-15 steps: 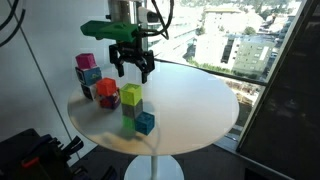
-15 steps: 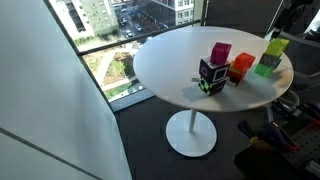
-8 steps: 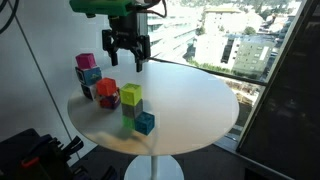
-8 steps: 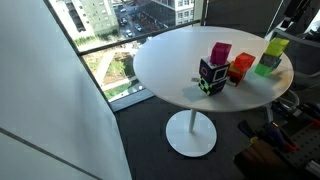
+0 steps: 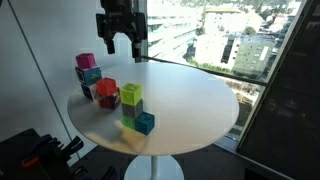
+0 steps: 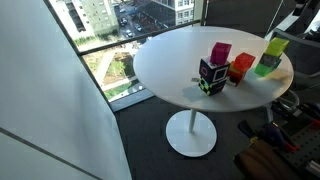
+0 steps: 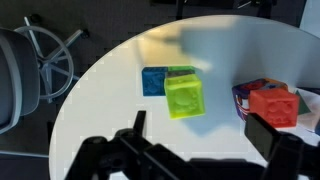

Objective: Put the yellow block on the grey block

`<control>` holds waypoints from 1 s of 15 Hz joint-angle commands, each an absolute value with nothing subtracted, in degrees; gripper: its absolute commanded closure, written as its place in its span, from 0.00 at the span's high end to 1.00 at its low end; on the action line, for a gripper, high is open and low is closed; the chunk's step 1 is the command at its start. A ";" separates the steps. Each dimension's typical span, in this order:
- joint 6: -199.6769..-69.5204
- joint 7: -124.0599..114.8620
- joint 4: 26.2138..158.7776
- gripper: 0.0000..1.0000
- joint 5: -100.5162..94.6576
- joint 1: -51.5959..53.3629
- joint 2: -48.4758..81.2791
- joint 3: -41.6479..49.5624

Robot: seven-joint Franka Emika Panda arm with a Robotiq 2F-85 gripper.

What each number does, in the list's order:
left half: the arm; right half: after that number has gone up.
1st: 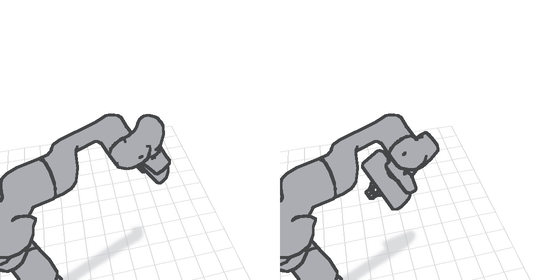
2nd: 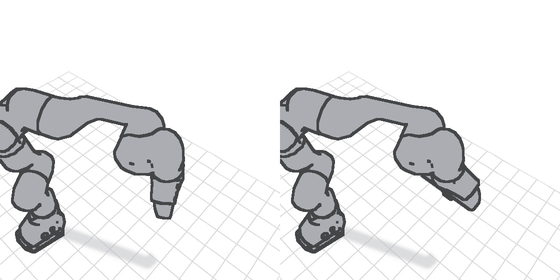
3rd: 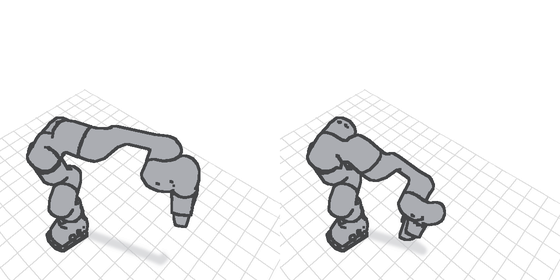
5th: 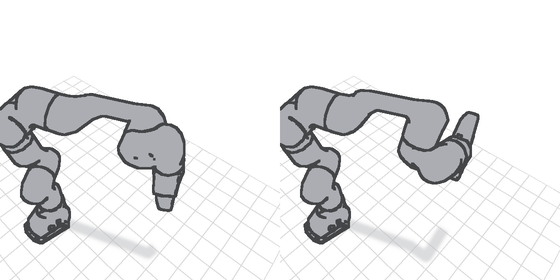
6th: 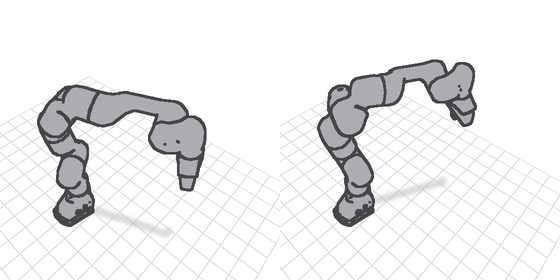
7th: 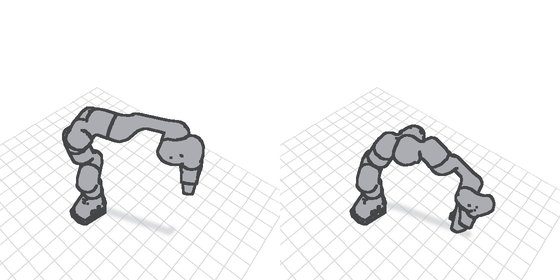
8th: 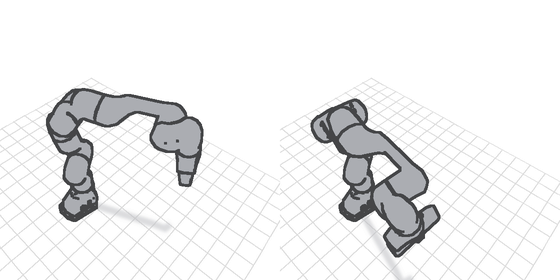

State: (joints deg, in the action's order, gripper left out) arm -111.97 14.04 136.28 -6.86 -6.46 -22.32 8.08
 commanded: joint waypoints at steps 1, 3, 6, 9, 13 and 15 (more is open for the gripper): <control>-109.30 9.53 135.61 1.00 -7.78 -6.99 -25.13 7.29; -107.98 8.90 135.41 1.00 -7.05 -6.73 -26.24 7.37; -105.90 9.17 135.14 1.00 -6.44 -6.34 -27.74 7.52; -103.65 9.87 134.57 1.00 -5.66 -5.97 -28.86 7.75; -100.96 10.09 133.54 1.00 -4.25 -5.69 -29.75 7.98; -99.87 10.16 132.77 1.00 -3.52 -5.58 -30.00 8.04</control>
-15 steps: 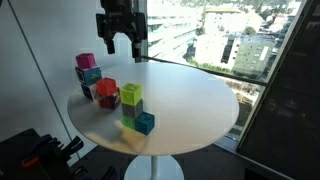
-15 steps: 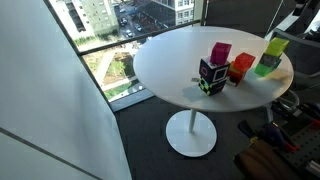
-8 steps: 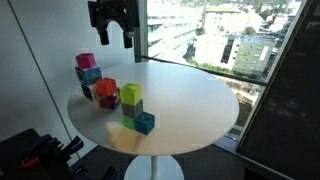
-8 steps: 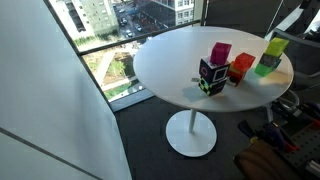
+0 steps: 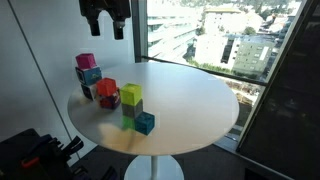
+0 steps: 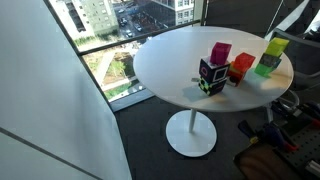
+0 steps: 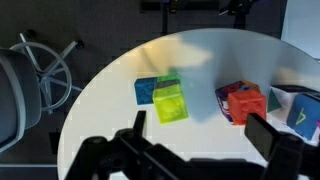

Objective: Put the yellow block on the grey block

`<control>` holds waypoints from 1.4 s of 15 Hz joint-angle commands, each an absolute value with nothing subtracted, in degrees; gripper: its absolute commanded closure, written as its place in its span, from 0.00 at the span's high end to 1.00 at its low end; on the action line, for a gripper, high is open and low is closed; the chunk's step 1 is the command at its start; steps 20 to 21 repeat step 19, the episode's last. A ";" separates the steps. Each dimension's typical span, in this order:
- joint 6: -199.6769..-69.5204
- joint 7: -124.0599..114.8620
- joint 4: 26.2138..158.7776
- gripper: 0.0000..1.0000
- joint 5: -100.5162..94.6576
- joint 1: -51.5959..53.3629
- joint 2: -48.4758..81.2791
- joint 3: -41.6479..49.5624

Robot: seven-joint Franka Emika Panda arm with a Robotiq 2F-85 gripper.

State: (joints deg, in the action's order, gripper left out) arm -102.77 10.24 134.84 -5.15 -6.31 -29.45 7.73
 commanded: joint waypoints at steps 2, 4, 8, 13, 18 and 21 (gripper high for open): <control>-99.12 10.12 132.15 1.00 -2.79 -5.47 -30.25 8.05; -98.39 10.18 131.47 1.00 -2.20 -5.36 -30.46 8.00; -97.81 10.01 130.61 1.00 -1.74 -5.26 -30.71 7.91; -97.79 9.81 130.21 1.00 -2.17 -5.39 -30.71 7.80; -99.36 10.16 131.48 1.00 -2.79 -5.58 -30.53 7.96; -99.36 10.16 131.48 1.00 -2.79 -5.58 -30.53 7.96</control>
